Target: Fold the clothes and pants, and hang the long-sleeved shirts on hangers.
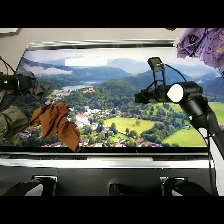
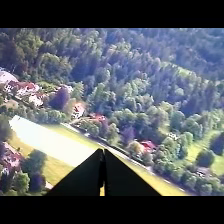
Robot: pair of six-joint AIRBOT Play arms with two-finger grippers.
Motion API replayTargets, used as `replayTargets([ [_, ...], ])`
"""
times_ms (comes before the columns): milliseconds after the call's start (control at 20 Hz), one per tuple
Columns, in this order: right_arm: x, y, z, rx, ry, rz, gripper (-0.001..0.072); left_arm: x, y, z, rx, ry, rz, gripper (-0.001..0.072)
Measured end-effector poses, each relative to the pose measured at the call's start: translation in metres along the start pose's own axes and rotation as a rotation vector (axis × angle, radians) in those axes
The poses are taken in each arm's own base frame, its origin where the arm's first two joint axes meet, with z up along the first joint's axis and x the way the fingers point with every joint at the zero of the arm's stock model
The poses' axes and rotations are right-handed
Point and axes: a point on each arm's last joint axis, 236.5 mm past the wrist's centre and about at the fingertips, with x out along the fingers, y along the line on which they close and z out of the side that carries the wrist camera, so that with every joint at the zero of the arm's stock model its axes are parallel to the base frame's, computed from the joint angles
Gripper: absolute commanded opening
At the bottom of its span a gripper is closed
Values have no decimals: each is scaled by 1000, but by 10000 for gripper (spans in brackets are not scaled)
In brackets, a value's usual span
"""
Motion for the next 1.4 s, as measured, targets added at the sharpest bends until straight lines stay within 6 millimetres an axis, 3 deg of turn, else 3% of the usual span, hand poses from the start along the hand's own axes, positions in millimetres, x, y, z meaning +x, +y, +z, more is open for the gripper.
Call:
replayTargets([
  [750,0,0,0,0,0,0,28,0,0,0,0,0,0,25],
  [800,0,0,0,1,0,0,28,0,0,1,0,-5,0,120],
  [850,0,0,0,1,0,0,28,0,0,3,0,-12,0,527],
  [900,0,0,0,1,0,0,28,2,0,4,0,-15,0,720],
  [1000,0,0,0,2,0,0,28,12,2,1,-15,3,4,720],
  [1100,0,0,0,5,0,1,28,37,9,-16,-41,73,20,720],
  [1400,0,0,0,5,0,1,28,143,30,-117,-212,377,80,720],
])
